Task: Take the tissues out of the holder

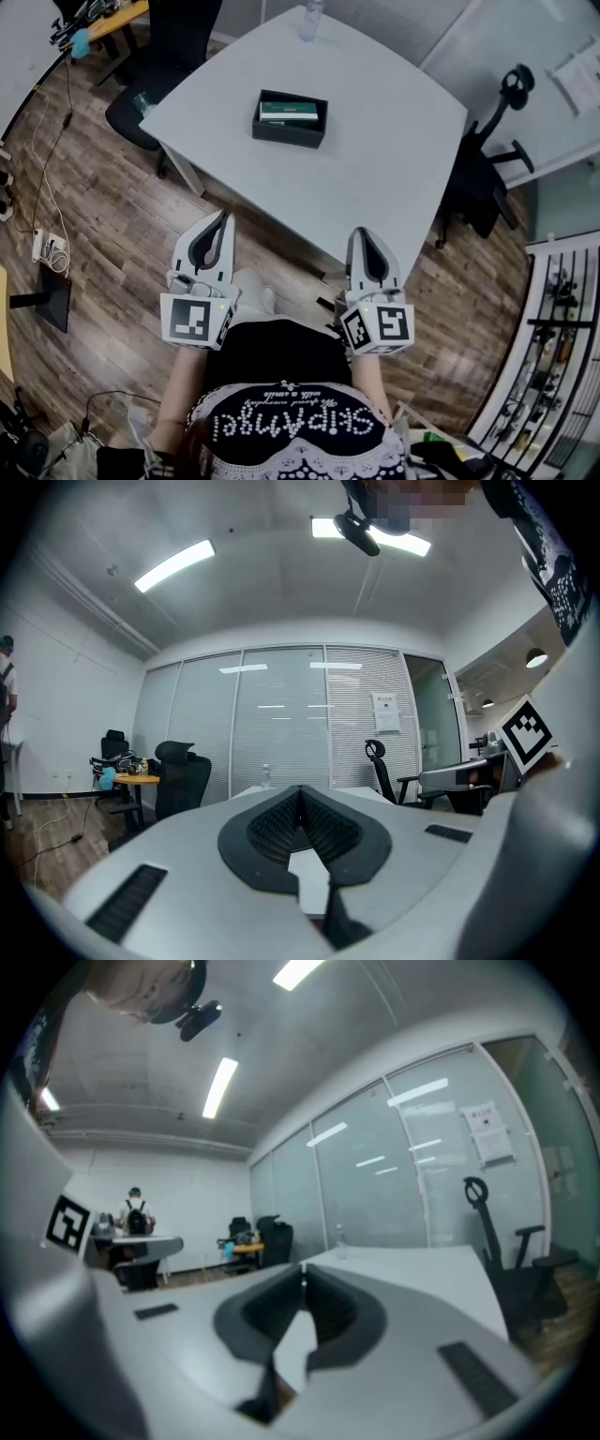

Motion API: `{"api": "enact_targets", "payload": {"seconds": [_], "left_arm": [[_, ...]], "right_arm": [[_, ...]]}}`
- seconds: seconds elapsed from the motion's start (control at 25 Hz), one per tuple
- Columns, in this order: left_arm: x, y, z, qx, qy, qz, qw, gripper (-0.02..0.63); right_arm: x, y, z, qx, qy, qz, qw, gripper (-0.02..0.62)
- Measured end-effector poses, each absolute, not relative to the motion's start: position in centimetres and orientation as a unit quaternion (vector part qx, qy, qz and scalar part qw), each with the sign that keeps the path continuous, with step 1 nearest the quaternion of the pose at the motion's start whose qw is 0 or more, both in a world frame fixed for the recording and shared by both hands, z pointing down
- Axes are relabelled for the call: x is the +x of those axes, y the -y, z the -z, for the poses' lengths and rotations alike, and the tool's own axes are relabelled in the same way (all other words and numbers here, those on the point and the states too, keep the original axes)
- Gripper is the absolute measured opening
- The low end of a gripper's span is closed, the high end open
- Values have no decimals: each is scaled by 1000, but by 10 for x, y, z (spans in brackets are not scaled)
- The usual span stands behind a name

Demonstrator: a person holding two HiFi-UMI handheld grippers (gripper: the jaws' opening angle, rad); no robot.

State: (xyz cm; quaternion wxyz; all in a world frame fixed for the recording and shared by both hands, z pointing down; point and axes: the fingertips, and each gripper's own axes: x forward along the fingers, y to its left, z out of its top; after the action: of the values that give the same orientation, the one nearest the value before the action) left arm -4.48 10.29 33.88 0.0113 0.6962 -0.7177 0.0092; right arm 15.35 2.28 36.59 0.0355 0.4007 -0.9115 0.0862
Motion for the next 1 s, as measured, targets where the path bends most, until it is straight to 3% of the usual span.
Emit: {"api": "enact_targets", "payload": {"seconds": [0.6, 1.0], "left_arm": [[-37, -94, -331, 707, 707, -18, 6, 31], [-62, -64, -344, 720, 693, -12, 20, 31]], "right_arm": [[164, -22, -368, 415, 904, -98, 32, 35], [135, 2, -379, 422, 899, -107, 47, 35]]}}
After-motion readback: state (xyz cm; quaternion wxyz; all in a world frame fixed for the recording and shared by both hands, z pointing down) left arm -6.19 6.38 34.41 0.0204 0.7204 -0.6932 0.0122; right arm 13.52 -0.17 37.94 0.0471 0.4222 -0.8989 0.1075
